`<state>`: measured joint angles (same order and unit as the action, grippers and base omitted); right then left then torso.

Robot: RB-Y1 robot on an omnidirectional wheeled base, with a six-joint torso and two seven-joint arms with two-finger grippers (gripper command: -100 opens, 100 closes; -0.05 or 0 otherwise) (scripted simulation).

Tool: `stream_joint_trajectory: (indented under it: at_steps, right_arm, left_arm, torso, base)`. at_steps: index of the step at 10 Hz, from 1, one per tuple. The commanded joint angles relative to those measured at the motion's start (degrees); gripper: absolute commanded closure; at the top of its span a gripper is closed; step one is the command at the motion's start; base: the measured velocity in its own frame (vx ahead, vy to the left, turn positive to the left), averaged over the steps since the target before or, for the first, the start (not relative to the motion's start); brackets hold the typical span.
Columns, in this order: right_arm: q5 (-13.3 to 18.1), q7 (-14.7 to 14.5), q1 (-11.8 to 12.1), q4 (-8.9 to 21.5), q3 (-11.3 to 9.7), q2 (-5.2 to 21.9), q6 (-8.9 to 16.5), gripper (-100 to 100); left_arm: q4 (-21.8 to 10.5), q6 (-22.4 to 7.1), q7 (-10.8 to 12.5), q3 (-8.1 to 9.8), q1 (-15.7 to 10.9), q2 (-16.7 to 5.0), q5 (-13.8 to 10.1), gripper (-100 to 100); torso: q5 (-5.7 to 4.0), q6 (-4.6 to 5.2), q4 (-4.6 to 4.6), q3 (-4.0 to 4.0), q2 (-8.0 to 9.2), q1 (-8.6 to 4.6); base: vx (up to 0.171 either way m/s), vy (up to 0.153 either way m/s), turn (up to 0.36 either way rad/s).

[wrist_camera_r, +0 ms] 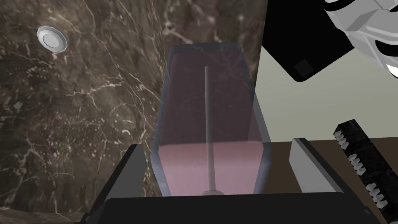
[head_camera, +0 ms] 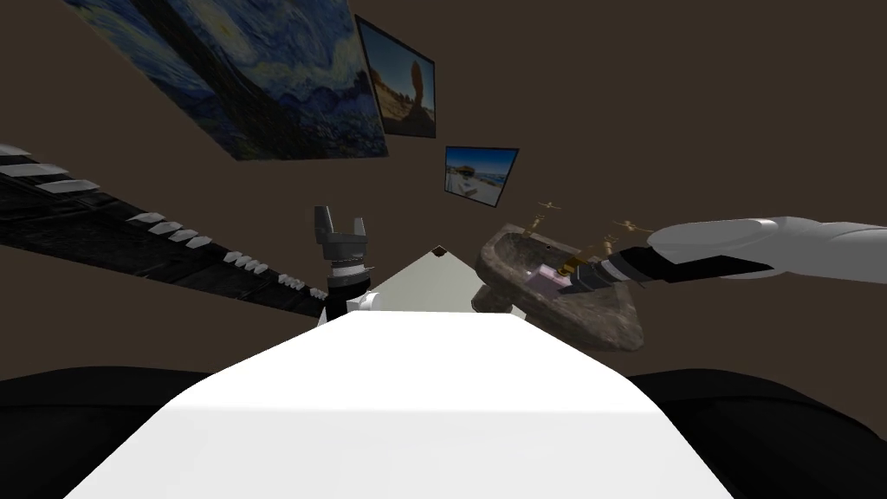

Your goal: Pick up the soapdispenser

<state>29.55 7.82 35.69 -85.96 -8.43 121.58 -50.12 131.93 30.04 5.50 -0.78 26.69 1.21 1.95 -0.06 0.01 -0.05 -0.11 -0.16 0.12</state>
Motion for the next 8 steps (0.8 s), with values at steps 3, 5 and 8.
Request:
stream_joint_trajectory:
  at_steps: [3,5,8]
  right_arm:
    - [0.0,0.01,-0.01,0.02,0.01,0.01,0.0,100]
    - [0.0,0.01,-0.01,0.02,0.01,0.02,-0.01,100]
    - [-1.09,1.46,-1.36,-0.05,0.96,3.05,-2.06,100]
  left_arm:
    - [0.0,0.0,0.0,0.0,0.0,0.0,0.0,0]
    - [0.0,0.0,0.0,0.0,0.0,0.0,0.0,0]
    - [0.0,0.0,0.0,0.01,0.0,0.0,0.0,0]
  torso:
    - [-0.01,0.0,0.01,0.03,0.05,-0.03]
    - [-0.02,0.0,0.01,0.03,0.05,-0.04]
    - [0.03,0.04,0.04,0.07,0.11,-0.06]
  base:
    - [0.0,0.0,0.0]
    - [0.0,0.0,0.0]
    - [-0.013,-0.016,-0.076]
